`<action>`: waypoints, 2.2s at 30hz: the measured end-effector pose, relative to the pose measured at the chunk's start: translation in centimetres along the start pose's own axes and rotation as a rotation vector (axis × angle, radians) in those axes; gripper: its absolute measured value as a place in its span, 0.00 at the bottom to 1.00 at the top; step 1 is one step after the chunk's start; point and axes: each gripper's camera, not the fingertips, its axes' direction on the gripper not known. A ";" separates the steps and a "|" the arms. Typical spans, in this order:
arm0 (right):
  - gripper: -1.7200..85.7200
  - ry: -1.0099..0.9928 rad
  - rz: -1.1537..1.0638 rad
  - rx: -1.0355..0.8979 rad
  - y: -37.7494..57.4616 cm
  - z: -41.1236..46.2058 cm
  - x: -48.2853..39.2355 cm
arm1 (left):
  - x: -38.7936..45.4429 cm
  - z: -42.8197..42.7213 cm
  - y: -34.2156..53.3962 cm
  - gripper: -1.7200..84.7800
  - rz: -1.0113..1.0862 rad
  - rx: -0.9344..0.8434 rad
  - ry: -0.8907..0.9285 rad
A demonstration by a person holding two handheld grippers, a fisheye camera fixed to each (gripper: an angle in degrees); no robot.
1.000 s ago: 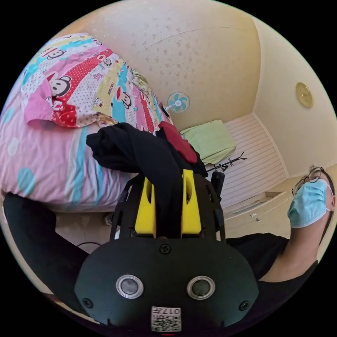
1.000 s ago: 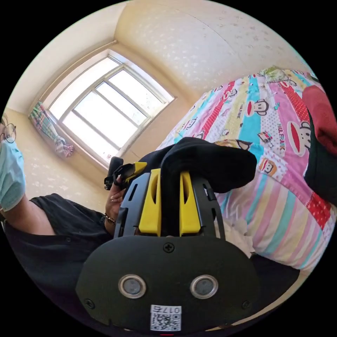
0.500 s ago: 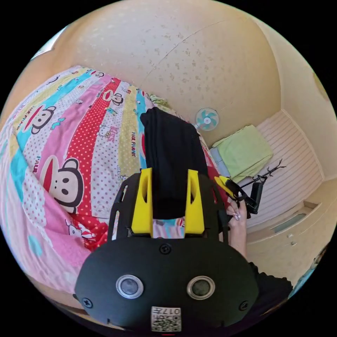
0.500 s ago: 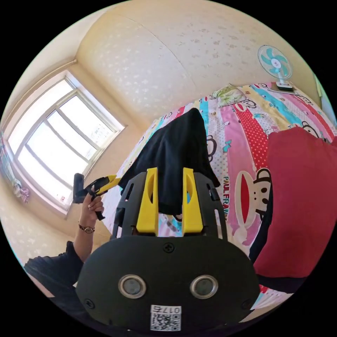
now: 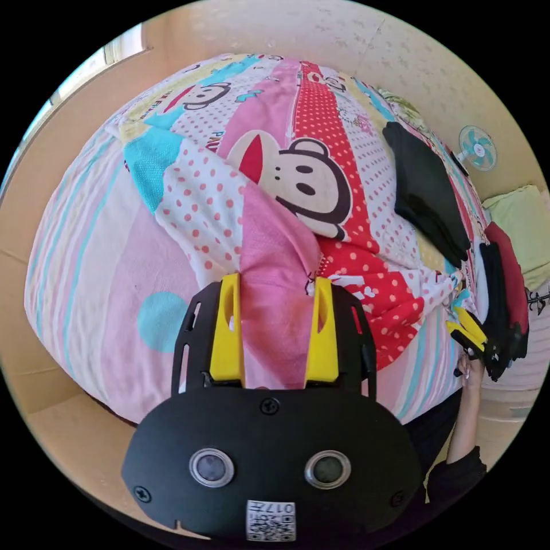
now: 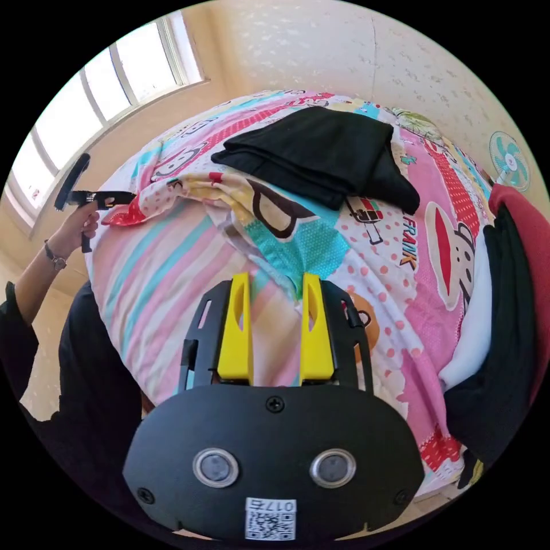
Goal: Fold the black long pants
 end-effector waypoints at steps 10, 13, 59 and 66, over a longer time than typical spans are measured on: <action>0.03 -0.473 -0.152 0.102 8.2 -12.7 -1.4 | -15.4 -17.8 10.2 0.01 -0.187 0.346 0.554; 0.02 -0.315 -0.160 -0.176 13.0 -8.8 -4.5 | -21.0 -17.3 18.4 0.01 -0.516 0.263 -0.062; 0.10 -0.454 -0.049 0.014 11.9 -4.1 -9.9 | -12.5 -12.7 11.0 0.11 -0.441 0.270 0.491; 0.10 -0.477 0.005 0.009 13.5 -3.0 -10.6 | 7.0 -12.8 2.5 0.01 0.003 0.366 0.466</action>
